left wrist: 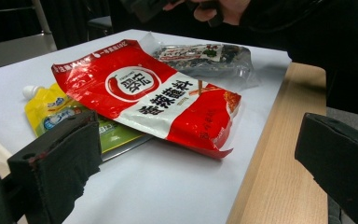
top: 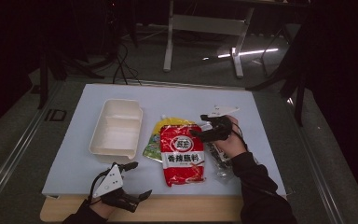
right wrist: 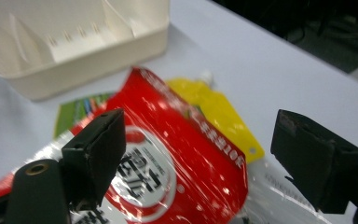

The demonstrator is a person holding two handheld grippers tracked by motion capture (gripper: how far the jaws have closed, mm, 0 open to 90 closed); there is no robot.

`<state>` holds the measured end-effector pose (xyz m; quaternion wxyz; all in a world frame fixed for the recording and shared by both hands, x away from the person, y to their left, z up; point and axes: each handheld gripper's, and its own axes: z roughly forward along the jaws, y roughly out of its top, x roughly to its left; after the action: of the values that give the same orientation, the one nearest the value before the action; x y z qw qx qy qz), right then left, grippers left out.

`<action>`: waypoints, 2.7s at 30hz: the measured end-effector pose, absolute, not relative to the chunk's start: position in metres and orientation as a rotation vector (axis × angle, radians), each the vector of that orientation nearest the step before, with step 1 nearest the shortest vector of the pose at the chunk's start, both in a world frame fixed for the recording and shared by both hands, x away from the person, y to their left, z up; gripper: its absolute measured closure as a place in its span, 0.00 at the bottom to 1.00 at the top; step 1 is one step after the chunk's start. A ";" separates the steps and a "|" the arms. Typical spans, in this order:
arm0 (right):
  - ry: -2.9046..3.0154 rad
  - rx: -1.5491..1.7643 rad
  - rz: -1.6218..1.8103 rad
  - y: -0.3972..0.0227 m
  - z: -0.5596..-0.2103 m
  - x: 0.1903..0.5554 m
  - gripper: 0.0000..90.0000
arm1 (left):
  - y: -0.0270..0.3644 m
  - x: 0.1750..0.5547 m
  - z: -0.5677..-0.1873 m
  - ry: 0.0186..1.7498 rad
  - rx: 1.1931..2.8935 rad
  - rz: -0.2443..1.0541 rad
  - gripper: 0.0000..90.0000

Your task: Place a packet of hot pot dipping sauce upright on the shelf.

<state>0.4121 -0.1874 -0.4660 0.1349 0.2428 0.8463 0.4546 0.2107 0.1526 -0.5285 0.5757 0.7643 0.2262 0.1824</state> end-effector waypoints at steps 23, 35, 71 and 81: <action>2.620 0.842 1.194 -0.180 -0.508 0.449 0.24 | 0.152 0.210 -0.529 0.528 1.799 0.443 0.02; 2.712 0.813 1.058 -0.180 -0.510 0.450 0.81 | 0.151 0.211 -0.530 0.526 1.812 0.442 0.02; 2.580 0.518 1.139 -0.192 -0.420 0.374 0.99 | 0.149 0.213 -0.526 0.611 1.837 0.423 0.03; 2.550 0.423 1.152 -0.198 -0.398 0.342 0.99 | 0.141 0.213 -0.517 0.616 1.842 0.362 0.03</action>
<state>0.3424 -0.1981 -0.3983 0.1553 0.1476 0.8901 0.4023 0.2126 0.1409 -0.5172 0.5504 0.7785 0.2601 0.1529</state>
